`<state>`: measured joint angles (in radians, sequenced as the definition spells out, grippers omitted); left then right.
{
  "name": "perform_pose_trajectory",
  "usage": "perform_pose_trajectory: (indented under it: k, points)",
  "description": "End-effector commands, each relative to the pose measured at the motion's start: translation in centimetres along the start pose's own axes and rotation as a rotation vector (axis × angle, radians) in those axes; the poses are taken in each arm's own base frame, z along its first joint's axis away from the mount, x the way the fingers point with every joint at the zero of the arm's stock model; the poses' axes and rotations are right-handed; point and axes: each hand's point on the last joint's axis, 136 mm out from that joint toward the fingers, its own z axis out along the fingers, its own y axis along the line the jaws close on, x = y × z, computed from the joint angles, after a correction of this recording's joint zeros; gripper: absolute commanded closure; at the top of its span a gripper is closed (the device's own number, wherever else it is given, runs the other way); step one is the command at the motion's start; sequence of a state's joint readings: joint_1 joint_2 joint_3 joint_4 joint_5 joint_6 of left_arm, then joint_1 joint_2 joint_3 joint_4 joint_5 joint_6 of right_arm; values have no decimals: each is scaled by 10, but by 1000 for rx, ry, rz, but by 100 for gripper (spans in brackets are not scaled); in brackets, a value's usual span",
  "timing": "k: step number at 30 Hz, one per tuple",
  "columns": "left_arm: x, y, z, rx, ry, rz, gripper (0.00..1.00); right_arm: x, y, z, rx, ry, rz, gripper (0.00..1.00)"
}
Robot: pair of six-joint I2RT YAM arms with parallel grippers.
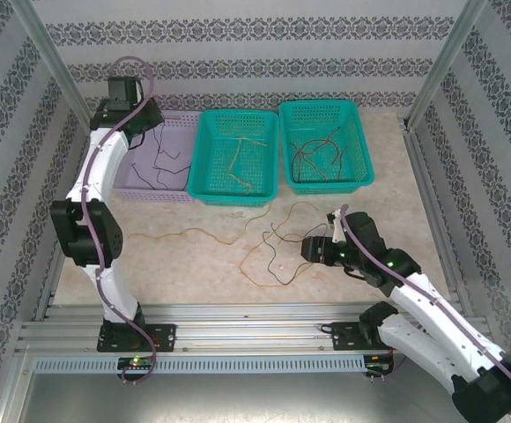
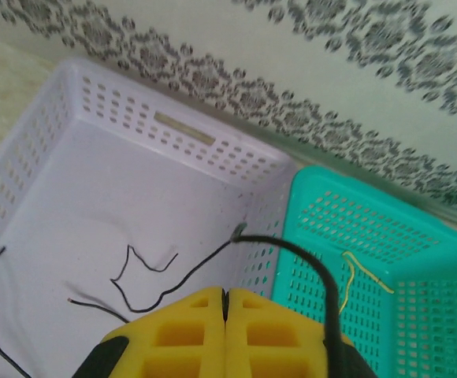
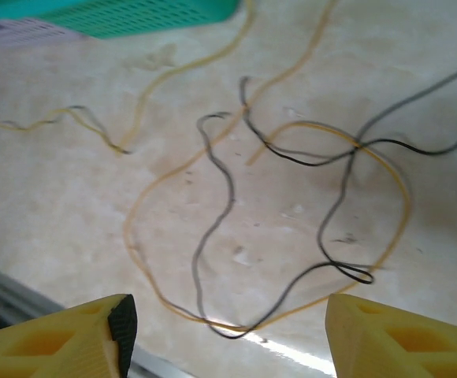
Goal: Untangle the cables
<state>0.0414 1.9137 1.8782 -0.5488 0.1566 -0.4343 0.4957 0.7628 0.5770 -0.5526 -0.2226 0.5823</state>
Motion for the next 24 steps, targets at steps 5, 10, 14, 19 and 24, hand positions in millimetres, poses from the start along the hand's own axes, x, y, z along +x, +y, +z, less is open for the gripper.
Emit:
perform_pose_trajectory:
  k: [5,10,14,19,24]
  points:
    - [40,20,52,-9,126,-51,100,15,-29,23,121,33,49,35]
    - [58,27,74,-18,183,-66,100,24,-38,33,138,39,76,35]
    - [65,28,83,-10,203,-81,91,30,-40,38,142,47,74,35]
    - [67,26,82,3,210,-93,74,34,-42,40,147,51,72,35]
    - [57,18,71,17,193,-91,54,36,-43,41,148,55,71,35]
